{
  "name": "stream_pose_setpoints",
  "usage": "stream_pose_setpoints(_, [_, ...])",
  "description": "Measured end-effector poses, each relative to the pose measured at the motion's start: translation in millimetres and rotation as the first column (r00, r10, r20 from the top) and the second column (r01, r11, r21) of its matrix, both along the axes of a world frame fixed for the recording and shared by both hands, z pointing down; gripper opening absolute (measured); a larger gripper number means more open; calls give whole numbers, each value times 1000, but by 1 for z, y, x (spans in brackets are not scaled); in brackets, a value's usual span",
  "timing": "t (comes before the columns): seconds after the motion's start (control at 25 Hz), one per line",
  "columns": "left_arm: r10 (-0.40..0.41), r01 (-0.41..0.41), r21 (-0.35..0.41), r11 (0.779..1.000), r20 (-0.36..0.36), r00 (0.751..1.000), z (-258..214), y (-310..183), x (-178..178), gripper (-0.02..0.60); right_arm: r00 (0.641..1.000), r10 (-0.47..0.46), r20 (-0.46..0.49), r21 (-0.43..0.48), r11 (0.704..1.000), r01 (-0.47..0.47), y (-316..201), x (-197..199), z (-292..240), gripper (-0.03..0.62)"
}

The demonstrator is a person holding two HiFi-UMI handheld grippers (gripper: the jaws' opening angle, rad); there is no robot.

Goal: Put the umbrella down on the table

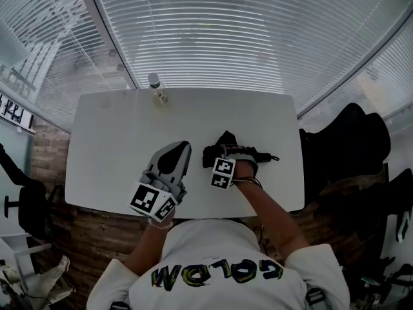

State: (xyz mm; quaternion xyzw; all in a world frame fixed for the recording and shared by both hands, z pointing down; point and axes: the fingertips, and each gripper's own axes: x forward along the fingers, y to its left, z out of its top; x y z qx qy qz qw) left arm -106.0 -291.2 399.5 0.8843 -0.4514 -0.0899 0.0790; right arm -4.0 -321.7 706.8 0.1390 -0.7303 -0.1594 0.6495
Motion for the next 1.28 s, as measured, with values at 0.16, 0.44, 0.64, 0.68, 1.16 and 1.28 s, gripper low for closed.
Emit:
stream_pose_setpoints(0.16, [-4, 4, -2, 1000, -1, 1000, 0, 0, 0, 11, 1000, -9, 21, -30, 1000, 10, 1, -3, 10, 255])
stream_pose_setpoints(0.44, [-19, 19, -8, 1000, -1, 1000, 2, 1, -3, 11, 998, -10, 56, -59, 998, 13, 3, -4, 17, 256])
stream_pose_setpoints(0.64, [-22, 22, -13, 1000, 4, 1000, 4, 2, -4, 11, 998, -8, 67, -56, 998, 12, 1, -5, 15, 272])
stream_pose_setpoints(0.68, [-20, 20, -13, 1000, 4, 1000, 5, 2, -3, 11, 997, -4, 71, -54, 999, 8, 1, -4, 15, 279])
stream_pose_setpoints(1.16, [1, -1, -16, 1000, 9, 1000, 7, -3, 6, 11, 989, 22, 148, -41, 999, -16, 10, 6, -16, 301])
stream_pose_setpoints(1.28, [7, -7, -17, 1000, 11, 1000, 7, -4, 10, 11, 980, 40, 193, -26, 999, -36, 9, 8, -37, 288])
